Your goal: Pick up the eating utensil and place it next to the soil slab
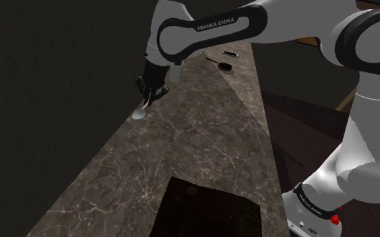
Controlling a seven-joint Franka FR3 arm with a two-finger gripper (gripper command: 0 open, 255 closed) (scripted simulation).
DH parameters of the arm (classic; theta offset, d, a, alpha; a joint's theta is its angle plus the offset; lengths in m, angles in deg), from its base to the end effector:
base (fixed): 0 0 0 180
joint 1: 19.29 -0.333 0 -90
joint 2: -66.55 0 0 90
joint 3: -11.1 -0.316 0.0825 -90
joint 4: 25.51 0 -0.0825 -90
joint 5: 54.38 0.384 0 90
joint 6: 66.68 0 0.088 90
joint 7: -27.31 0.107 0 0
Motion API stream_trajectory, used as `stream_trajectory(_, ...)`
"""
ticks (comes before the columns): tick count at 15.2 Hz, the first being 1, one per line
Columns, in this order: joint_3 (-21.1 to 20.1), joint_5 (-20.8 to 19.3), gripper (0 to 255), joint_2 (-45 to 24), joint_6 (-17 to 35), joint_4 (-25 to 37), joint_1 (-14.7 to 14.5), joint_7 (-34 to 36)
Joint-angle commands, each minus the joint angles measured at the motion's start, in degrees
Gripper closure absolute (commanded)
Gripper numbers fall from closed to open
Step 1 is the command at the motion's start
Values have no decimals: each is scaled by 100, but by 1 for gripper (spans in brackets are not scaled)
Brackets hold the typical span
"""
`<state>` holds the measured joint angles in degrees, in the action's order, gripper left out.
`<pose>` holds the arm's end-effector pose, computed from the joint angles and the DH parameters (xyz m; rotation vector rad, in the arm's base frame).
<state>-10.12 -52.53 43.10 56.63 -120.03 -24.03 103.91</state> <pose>0.6188 0.2706 0.4009 -2.6238 1.3274 0.0864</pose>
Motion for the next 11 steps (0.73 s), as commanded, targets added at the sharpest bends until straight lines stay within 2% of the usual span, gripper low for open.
stream_trajectory(1,-8,10,255,47,-144,97,1,14)
stream_trajectory(11,-37,47,255,227,-834,621,6,71)
